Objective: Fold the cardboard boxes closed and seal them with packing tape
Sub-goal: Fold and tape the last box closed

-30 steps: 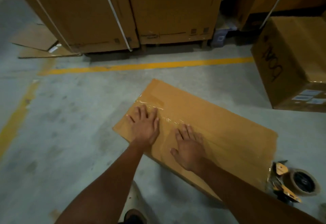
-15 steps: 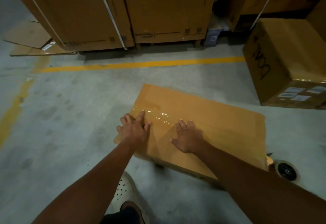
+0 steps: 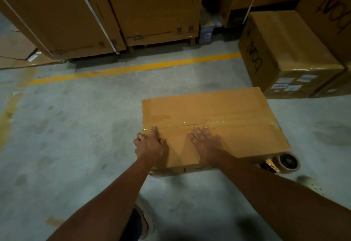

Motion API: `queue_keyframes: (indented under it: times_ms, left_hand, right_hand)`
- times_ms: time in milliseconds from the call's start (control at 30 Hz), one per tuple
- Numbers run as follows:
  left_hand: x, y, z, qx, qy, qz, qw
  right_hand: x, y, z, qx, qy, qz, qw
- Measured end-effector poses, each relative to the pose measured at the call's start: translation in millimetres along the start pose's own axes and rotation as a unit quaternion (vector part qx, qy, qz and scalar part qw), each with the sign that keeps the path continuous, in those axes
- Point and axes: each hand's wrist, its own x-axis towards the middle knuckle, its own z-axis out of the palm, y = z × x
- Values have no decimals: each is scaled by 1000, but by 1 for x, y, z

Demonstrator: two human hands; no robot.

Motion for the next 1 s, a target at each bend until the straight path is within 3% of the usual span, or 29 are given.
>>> queue_keyframes:
  times_ms: [267, 333, 433, 533, 667, 800, 900, 1000]
  left_hand:
    - [-65, 37, 31, -71, -38, -14, 997]
    - [-84, 39, 37, -82, -54, -9, 995]
    - [-104, 33, 36, -114, -93, -1, 989]
    - [-121, 26, 26, -210, -115, -6, 971]
    - [-150, 18, 12, -430, -150, -59, 888]
    - [-179, 9, 2, -529, -197, -111, 818]
    - [-184, 4, 8, -549, -200, -113, 804]
    - [-183, 2, 19, -516, -191, -97, 829]
  right_hand:
    - [-57, 23, 30, 77, 46, 206, 974]
    - [-69, 28, 39, 94, 30, 187, 977]
    - [-91, 29, 37, 106, -17, 70, 992]
    - [-118, 20, 22, 182, -23, 4, 983]
    - [-157, 9, 0, 210, 21, 3, 977]
    - [-195, 9, -16, 235, 63, 12, 970]
    - [-218, 15, -16, 265, 93, 27, 959]
    - [-229, 22, -10, 274, 100, 45, 955]
